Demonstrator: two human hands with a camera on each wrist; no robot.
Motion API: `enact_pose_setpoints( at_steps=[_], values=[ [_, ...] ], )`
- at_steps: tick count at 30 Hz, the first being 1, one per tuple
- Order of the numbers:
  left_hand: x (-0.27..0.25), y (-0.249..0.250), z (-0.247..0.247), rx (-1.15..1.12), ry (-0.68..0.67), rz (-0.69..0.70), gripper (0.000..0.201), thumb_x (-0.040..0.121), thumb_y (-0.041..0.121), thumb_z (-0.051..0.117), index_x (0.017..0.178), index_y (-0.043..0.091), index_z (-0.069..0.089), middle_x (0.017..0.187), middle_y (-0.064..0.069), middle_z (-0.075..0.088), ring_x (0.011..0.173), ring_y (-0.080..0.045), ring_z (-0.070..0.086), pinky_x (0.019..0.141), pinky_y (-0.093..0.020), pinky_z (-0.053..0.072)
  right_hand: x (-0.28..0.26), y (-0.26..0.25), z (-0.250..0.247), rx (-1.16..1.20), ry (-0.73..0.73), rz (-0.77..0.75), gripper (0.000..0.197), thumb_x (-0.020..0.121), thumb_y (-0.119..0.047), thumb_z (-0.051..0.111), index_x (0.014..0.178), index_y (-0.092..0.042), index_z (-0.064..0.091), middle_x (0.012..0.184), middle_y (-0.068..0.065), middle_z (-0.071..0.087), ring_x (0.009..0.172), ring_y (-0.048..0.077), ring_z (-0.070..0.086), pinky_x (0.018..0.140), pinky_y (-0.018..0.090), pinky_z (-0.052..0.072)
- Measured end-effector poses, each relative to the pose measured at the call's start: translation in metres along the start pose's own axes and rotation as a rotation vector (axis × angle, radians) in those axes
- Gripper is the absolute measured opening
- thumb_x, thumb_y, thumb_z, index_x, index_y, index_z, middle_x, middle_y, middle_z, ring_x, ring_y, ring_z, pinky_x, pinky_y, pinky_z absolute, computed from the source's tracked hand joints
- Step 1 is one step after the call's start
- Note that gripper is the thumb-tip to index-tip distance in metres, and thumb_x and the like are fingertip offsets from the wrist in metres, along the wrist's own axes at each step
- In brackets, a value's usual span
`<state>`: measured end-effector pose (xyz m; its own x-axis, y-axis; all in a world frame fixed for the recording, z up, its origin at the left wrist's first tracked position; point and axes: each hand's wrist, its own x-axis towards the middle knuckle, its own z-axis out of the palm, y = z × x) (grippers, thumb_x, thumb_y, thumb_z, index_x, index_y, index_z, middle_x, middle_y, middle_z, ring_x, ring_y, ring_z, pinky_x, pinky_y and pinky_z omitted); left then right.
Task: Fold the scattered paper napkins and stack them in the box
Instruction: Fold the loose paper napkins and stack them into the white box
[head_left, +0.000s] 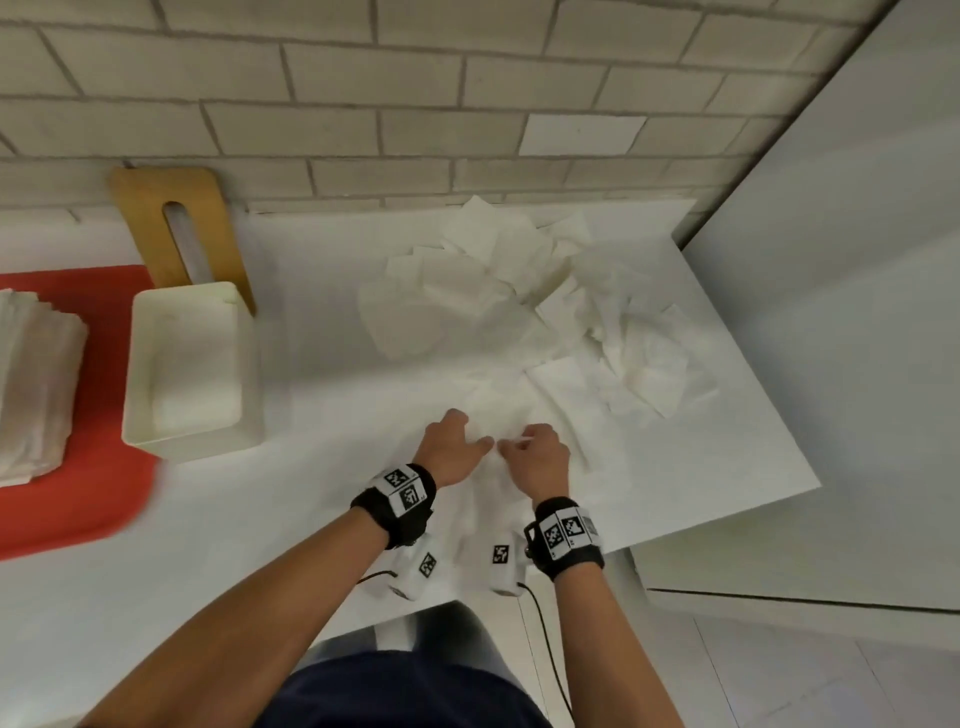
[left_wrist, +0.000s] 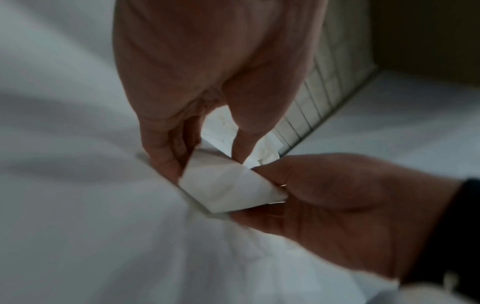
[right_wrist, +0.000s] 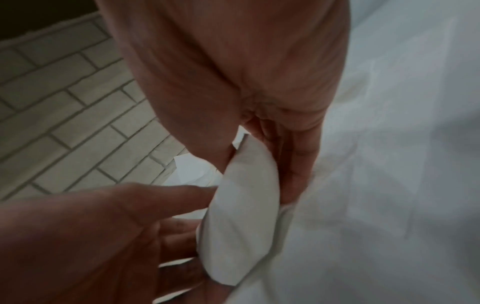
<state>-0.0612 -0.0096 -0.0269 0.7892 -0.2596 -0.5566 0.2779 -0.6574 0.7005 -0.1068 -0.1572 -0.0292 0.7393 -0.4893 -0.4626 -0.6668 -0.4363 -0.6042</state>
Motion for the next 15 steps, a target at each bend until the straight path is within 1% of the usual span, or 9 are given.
enact_pose_setpoints(
  at_steps=[2, 4, 5, 7, 8, 10, 12, 13, 15],
  values=[
    [0.004, 0.007, 0.011, -0.133, 0.071, -0.045, 0.075, 0.096, 0.037, 0.077, 0.154, 0.010, 0.039, 0.145, -0.015, 0.058, 0.129, -0.030, 0.060, 0.101, -0.033, 0.050, -0.001, 0.005, -0.003, 0.070, -0.025, -0.102, 0.040, 0.096, -0.019, 0.077, 0.131, -0.008, 0.063, 0.109, 0.004, 0.071, 0.106, 0.028, 0.071, 0.092, 0.035, 0.057],
    [0.006, 0.012, 0.012, -0.264, 0.157, -0.050, 0.075, 0.090, 0.026, 0.085, 0.149, 0.011, 0.041, 0.132, -0.010, 0.065, 0.112, -0.024, 0.064, 0.089, -0.029, 0.051, 0.001, 0.007, -0.016, 0.090, -0.001, -0.216, 0.032, 0.097, -0.021, 0.077, 0.126, -0.014, 0.065, 0.102, -0.002, 0.069, 0.092, 0.021, 0.071, 0.085, 0.032, 0.058],
    [0.007, 0.012, 0.009, -0.315, 0.184, -0.046, 0.072, 0.087, 0.023, 0.088, 0.144, 0.012, 0.046, 0.125, -0.007, 0.069, 0.106, -0.021, 0.066, 0.085, -0.028, 0.051, 0.004, 0.008, -0.026, 0.087, 0.065, -0.273, 0.028, 0.099, -0.025, 0.076, 0.123, -0.016, 0.065, 0.100, -0.002, 0.069, 0.088, 0.018, 0.071, 0.081, 0.029, 0.056],
    [0.003, 0.012, -0.003, -0.399, 0.186, -0.013, 0.056, 0.083, 0.023, 0.092, 0.128, 0.015, 0.061, 0.115, 0.001, 0.076, 0.098, -0.018, 0.072, 0.077, -0.025, 0.055, 0.014, 0.010, -0.052, 0.043, 0.255, -0.349, 0.026, 0.100, -0.034, 0.072, 0.119, -0.017, 0.064, 0.106, 0.000, 0.068, 0.090, 0.017, 0.067, 0.078, 0.029, 0.050],
    [0.000, 0.011, -0.010, -0.414, 0.177, 0.028, 0.042, 0.083, 0.023, 0.092, 0.117, 0.017, 0.068, 0.106, 0.006, 0.079, 0.093, -0.015, 0.074, 0.073, -0.023, 0.056, 0.022, 0.013, -0.063, 0.001, 0.315, -0.350, 0.032, 0.099, -0.039, 0.071, 0.120, -0.017, 0.061, 0.112, 0.001, 0.064, 0.094, 0.017, 0.063, 0.079, 0.031, 0.048],
    [-0.009, 0.010, -0.026, -0.432, 0.180, 0.107, 0.019, 0.088, 0.021, 0.088, 0.101, 0.019, 0.074, 0.091, 0.012, 0.080, 0.085, -0.013, 0.076, 0.071, -0.022, 0.058, 0.039, 0.018, -0.078, -0.154, 0.265, -0.273, 0.051, 0.094, -0.052, 0.072, 0.127, -0.017, 0.055, 0.122, 0.002, 0.054, 0.104, 0.021, 0.056, 0.084, 0.037, 0.050],
    [-0.018, 0.008, -0.043, -0.489, 0.202, 0.153, 0.021, 0.092, 0.018, 0.084, 0.112, 0.016, 0.076, 0.103, 0.006, 0.082, 0.098, -0.020, 0.078, 0.084, -0.035, 0.063, 0.054, 0.023, -0.078, -0.441, 0.142, -0.208, 0.059, 0.092, -0.058, 0.069, 0.130, -0.014, 0.053, 0.126, 0.006, 0.053, 0.116, 0.029, 0.054, 0.090, 0.047, 0.055],
    [-0.023, 0.007, -0.051, -0.511, 0.215, 0.167, 0.029, 0.094, 0.015, 0.081, 0.121, 0.016, 0.074, 0.112, 0.004, 0.081, 0.106, -0.020, 0.077, 0.091, -0.038, 0.062, 0.060, 0.026, -0.075, -0.546, 0.115, -0.223, 0.051, 0.095, -0.052, 0.066, 0.127, -0.013, 0.056, 0.125, 0.007, 0.056, 0.120, 0.032, 0.055, 0.091, 0.049, 0.056],
    [-0.032, 0.006, -0.067, -0.537, 0.238, 0.199, 0.040, 0.096, 0.010, 0.077, 0.134, 0.019, 0.069, 0.122, 0.006, 0.079, 0.115, -0.018, 0.074, 0.098, -0.039, 0.059, 0.067, 0.023, -0.073, -0.595, 0.121, -0.288, 0.028, 0.102, -0.035, 0.059, 0.116, -0.010, 0.062, 0.118, 0.010, 0.062, 0.117, 0.036, 0.059, 0.085, 0.044, 0.056]
  ],
)
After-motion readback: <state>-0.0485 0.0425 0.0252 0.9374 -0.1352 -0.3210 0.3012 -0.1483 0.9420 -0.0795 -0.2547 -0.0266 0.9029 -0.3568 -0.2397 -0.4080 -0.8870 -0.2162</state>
